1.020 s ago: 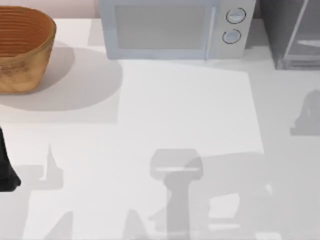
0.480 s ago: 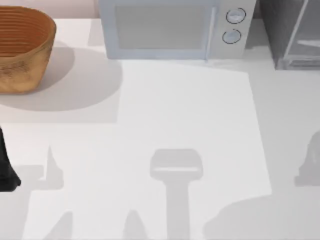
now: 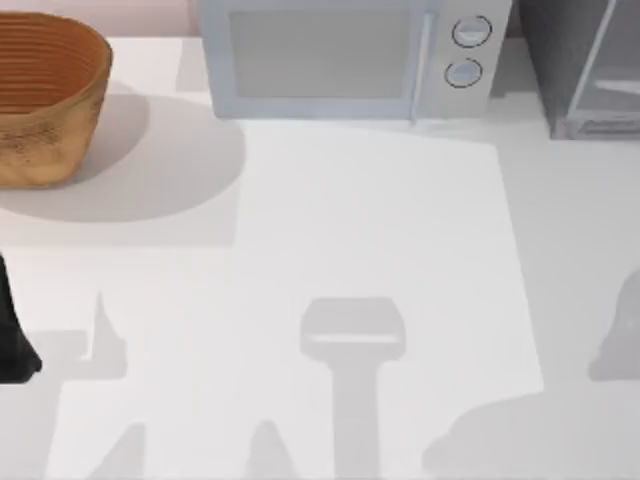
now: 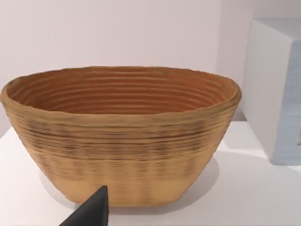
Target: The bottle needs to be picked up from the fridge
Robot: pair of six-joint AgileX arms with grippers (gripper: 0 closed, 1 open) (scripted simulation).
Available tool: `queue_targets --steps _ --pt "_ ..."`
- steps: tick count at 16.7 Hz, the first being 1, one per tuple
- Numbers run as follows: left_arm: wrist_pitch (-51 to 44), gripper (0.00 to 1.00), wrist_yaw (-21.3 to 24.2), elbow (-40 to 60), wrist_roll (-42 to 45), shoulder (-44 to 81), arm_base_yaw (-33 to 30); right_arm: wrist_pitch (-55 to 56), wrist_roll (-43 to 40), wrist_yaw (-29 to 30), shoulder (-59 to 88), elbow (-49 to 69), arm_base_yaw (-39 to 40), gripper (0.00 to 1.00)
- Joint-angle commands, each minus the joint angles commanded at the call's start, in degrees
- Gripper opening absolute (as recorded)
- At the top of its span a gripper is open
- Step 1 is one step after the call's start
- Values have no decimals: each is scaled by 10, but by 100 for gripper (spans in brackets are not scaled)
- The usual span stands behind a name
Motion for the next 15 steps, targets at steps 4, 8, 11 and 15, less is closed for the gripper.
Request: queue_targets --steps 4,8,11,15 --pt "0 100 0 0 0 0 0 31 0 22 35 7 22 0" --pt "0 100 0 0 0 0 0 141 0 96 165 30 93 0" --pt "0 100 0 0 0 0 0 254 0 172 315 55 167 0" --pt "0 100 0 0 0 0 0 420 3 285 521 91 277 0"
